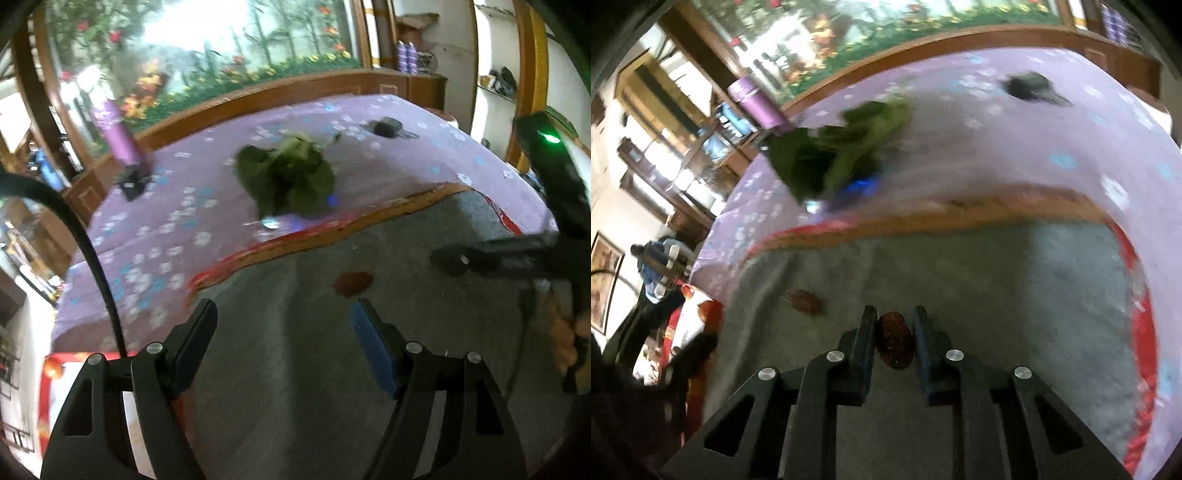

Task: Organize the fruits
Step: 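Move the left gripper back to the mat while the right still holds the date, then grasp the last brown date with the left gripper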

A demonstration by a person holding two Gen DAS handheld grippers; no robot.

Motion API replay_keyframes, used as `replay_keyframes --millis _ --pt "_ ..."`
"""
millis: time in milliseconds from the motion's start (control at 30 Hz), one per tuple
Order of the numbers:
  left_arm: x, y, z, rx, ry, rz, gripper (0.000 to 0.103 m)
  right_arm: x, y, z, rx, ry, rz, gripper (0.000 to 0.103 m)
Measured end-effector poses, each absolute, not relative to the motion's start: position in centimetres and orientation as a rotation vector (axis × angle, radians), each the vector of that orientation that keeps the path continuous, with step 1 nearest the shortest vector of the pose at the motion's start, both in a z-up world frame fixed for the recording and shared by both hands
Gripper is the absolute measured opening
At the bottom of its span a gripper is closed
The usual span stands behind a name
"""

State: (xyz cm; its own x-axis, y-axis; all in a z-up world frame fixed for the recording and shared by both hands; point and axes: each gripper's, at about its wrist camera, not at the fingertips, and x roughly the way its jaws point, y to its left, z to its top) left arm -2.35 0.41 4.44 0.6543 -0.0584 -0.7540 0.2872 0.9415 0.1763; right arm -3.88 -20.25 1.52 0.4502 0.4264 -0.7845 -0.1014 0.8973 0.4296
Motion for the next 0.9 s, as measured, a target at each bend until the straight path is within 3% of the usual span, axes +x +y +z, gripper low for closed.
replay_keyframes --millis 133,400,900 --pt "0.0 -1.4 2.7 0.328 0.881 -0.231 0.075 -4.4 -22.3 1.0 0.449 1.057 0.401 0.021" --pt "1.2 -3.8 1.6 0.426 0.861 -0.309 0.073 -4.7 -21.6 1.5 0.389 1.063 0.399 0.021" --pt "1.8 -4.4 0.5 0.386 0.903 -0.438 0.017 -5.1 -19.1 2.0 0.19 1.021 0.329 0.021"
